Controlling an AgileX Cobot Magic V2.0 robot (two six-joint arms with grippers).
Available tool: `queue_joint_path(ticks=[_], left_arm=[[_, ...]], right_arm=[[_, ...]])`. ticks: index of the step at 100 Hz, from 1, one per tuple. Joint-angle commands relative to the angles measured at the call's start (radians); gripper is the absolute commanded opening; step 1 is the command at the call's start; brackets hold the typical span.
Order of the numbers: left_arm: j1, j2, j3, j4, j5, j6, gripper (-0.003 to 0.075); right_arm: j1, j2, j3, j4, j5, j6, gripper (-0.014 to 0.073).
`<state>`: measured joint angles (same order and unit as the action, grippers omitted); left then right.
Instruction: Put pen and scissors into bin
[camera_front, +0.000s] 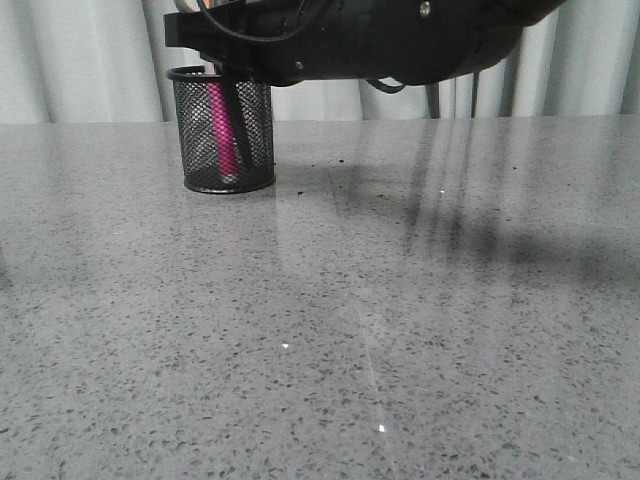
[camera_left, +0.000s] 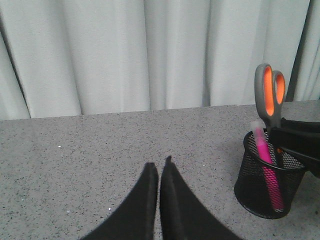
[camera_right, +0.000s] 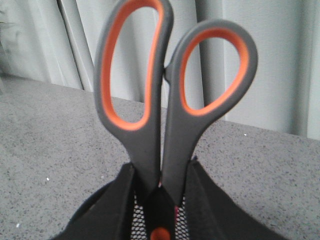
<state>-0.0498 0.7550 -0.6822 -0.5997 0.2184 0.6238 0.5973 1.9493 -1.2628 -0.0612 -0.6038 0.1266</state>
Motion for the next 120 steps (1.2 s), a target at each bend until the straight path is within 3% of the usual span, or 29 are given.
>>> queue_joint_path(ticks=[1, 10, 17, 39, 48, 55, 69, 100, 120], left_arm=[[0.006, -0.002, -0.028, -0.017, -0.053, -0.008, -0.0019], [0.006, -0.002, -0.028, -0.017, -0.051, -0.008, -0.0019], [0.006, -0.002, -0.028, -0.017, -0.051, -0.008, -0.0019], [0.006, -0.002, -0.028, -0.017, -0.051, -0.008, -0.0019], [0.006, -0.002, -0.028, -0.017, -0.051, -0.008, -0.0019], [0.006, -0.002, -0.028, -0.017, -0.051, -0.008, -0.0019], [0.006, -0.002, -0.028, -0.017, -0.044, -0.008, -0.0019], [0.006, -0.019, 0.010, -0.017, -0.050, -0.008, -0.0019], [0.006, -0.151, 0.181, -0.038, -0.170, -0.008, -0.0019]], right_arm=[[-0.005, -0.056, -0.020, -0.006, -0.121, -0.007, 0.0190], [-0.005, -0.058, -0.020, -0.006, -0.137, -0.007, 0.0349], [-0.005, -0.063, -0.020, -0.006, -0.161, -0.007, 0.0413], [-0.009, -0.162, 0.002, -0.006, -0.178, -0.014, 0.0407], [-0.020, -0.238, 0.038, -0.008, -0.178, -0.020, 0.0344], [-0.038, -0.317, 0.085, -0.008, -0.178, -0.044, 0.0238], [-0.104, -0.511, 0.219, -0.008, -0.161, -0.101, -0.0077], [-0.296, -0.953, 0.556, -0.008, 0.147, -0.197, -0.0069], [-0.365, -1.251, 0.840, -0.008, 0.187, -0.205, -0.0069]])
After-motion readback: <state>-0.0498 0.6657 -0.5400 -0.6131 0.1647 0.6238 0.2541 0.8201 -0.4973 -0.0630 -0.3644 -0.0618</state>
